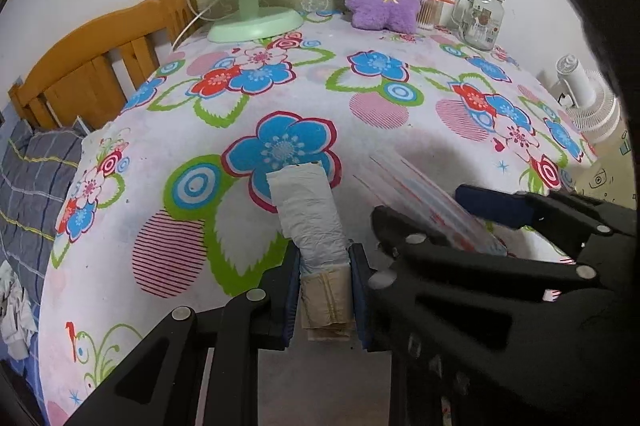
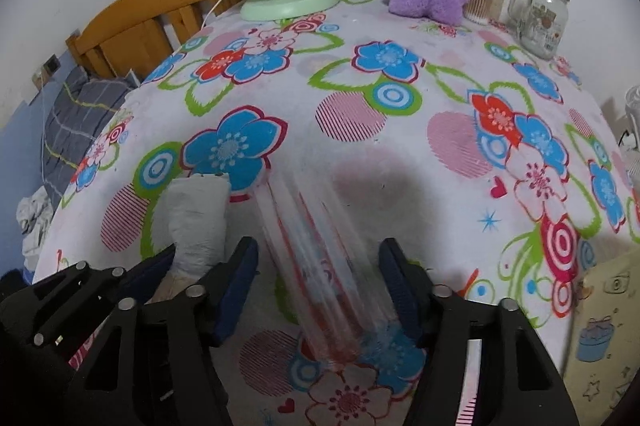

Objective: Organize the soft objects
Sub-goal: 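Grasp the white rolled cloth with the left tool while the right tool grasps the clear straw pack, then carry the white roll and straw pack over the fabric basket with both tools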

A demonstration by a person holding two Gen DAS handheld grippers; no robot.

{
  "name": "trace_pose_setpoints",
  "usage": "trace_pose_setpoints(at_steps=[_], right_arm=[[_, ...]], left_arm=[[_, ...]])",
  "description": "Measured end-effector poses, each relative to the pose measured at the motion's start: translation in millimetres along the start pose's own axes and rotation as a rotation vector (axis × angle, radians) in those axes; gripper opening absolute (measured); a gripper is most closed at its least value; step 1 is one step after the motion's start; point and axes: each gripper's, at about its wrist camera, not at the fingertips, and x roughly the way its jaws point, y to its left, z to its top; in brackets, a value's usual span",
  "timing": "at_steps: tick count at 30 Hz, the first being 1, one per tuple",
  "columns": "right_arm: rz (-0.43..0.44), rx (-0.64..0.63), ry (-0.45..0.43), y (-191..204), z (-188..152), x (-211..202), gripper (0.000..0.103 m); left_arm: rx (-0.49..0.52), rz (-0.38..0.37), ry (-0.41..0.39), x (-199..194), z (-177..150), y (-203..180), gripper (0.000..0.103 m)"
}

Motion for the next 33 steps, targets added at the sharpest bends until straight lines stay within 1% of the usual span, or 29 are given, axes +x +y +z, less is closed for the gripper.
trace_pose_setpoints(at_steps=[1,4,7,13,20,33], right_arm=[[-0.011,0.003,-0.016,-0.6,-1.6,-1.7,0.049],[-0.003,0.021,-0.023,-4.1,-5.8,-4.2,0.037],[-0.001,0.037,-0.028,-7.4,-9.7,-9.6,0.029],[-0.01,0.071,-0.062,-14.0,-18.4,-29.2,0.023],[-0.024,0.09,-0.106,-22.0,-31.4,-56.3,0.022],[-0.062,0.103,-0.184,-35.6,-52.4,-104.2,0.022]], left_arm=[[0.002,0.0,0.0,-0.1,-0.3,-1.1,0.023],[0.007,-0.014,0.001,-1.1,-1.0,-4.1,0.023],[0.003,-0.032,-0.006,-5.6,-2.4,-7.7,0.023],[0.007,-0.052,-0.038,-20.0,-5.7,-17.0,0.023],[0.034,-0.058,-0.081,-42.2,-12.7,-34.0,0.023],[0.069,-0.035,-0.148,-76.1,-18.8,-59.3,0.023]])
